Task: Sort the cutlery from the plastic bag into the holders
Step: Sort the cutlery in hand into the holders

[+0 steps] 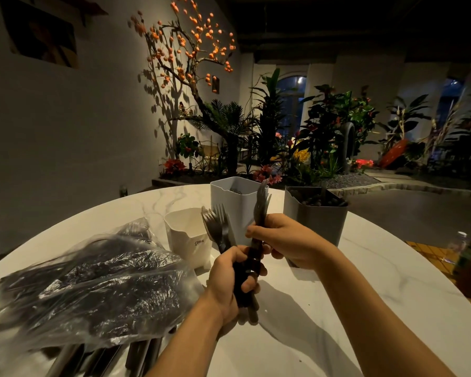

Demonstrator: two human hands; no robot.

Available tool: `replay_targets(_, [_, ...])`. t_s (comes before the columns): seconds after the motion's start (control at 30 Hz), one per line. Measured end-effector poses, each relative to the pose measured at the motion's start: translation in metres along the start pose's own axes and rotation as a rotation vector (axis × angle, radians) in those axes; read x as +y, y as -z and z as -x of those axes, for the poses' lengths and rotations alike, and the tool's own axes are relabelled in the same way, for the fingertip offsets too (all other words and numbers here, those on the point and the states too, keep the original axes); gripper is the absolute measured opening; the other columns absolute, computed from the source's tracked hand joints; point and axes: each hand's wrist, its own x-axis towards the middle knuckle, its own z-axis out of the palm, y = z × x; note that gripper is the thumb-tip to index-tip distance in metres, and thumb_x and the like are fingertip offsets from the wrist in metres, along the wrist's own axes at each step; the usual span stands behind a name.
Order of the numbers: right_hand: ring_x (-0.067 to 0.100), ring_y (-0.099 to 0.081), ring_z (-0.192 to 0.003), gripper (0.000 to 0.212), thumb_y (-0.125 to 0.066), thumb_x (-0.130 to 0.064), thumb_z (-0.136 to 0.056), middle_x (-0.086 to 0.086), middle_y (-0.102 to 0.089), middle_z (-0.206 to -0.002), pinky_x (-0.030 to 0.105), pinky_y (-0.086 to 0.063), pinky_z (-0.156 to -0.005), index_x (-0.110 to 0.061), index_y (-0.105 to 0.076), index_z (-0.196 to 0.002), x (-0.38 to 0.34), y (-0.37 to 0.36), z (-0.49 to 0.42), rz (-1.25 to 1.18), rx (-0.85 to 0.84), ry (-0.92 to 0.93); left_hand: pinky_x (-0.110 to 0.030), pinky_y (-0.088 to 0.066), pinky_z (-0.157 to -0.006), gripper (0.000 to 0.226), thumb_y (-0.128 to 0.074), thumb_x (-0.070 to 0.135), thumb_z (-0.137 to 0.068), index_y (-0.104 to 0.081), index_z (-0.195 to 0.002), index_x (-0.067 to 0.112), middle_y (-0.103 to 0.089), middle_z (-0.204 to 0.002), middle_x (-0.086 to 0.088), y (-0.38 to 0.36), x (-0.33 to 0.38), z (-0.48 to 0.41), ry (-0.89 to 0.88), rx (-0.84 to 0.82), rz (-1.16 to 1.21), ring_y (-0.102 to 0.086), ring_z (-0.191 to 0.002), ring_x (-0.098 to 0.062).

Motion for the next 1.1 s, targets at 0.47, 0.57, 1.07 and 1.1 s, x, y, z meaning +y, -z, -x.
replay_targets(0.47, [0.019, -0.071, -0.090, 0.014, -0.053, -0.014, -0.103, 0.009, -0.073, -0.097, 0.022, -0.055, -0.063, -0.005, -0.060, -0.110, -0.022, 0.012, -0.014, -0.146, 0.513, 0.297, -0.031, -0.039, -0.056, 0.017, -0.048, 0.012, -0.092, -0.064, -0.092, 0.005, -0.049, -0.063, -0.005, 0.003, -0.004, -0.006, -0.015, 0.095, 0.077, -0.033, -0.045, -0.013])
replay_targets(0.57, [0.028, -0.069, -0.094, 0.008, -0.054, -0.024, -0.103, 0.015, -0.069, -0.100, 0.041, -0.061, -0.081, -0.021, -0.062, -0.105, -0.030, 0.014, -0.031, -0.154, 0.697, 0.389, -0.029, -0.039, -0.056, 0.019, -0.047, 0.011, -0.093, -0.065, -0.088, 0.006, -0.048, -0.060, -0.005, 0.002, -0.004, -0.005, -0.015, 0.094, 0.055, -0.034, -0.044, -0.012])
replay_targets(1.07, [0.042, -0.029, -0.134, 0.041, -0.035, -0.043, -0.107, 0.019, -0.038, -0.144, 0.055, -0.033, -0.108, -0.007, -0.054, -0.115, -0.028, 0.003, -0.090, 0.498, 0.566, -0.091, -0.029, -0.035, -0.053, 0.015, -0.049, 0.018, -0.095, -0.055, -0.082, 0.011, -0.038, -0.056, 0.000, 0.003, 0.000, -0.002, 0.072, 0.041, 0.112, -0.029, -0.042, -0.011])
replay_targets(1.1, [0.041, -0.023, -0.138, 0.044, -0.035, -0.045, -0.106, 0.019, -0.031, -0.150, 0.056, -0.030, -0.111, -0.007, -0.051, -0.121, -0.029, 0.001, -0.090, 0.489, 0.530, -0.124, -0.029, -0.035, -0.053, 0.015, -0.048, 0.018, -0.095, -0.054, -0.084, 0.011, -0.037, -0.056, 0.000, 0.003, 0.000, -0.003, 0.078, 0.042, 0.121, -0.028, -0.042, -0.011])
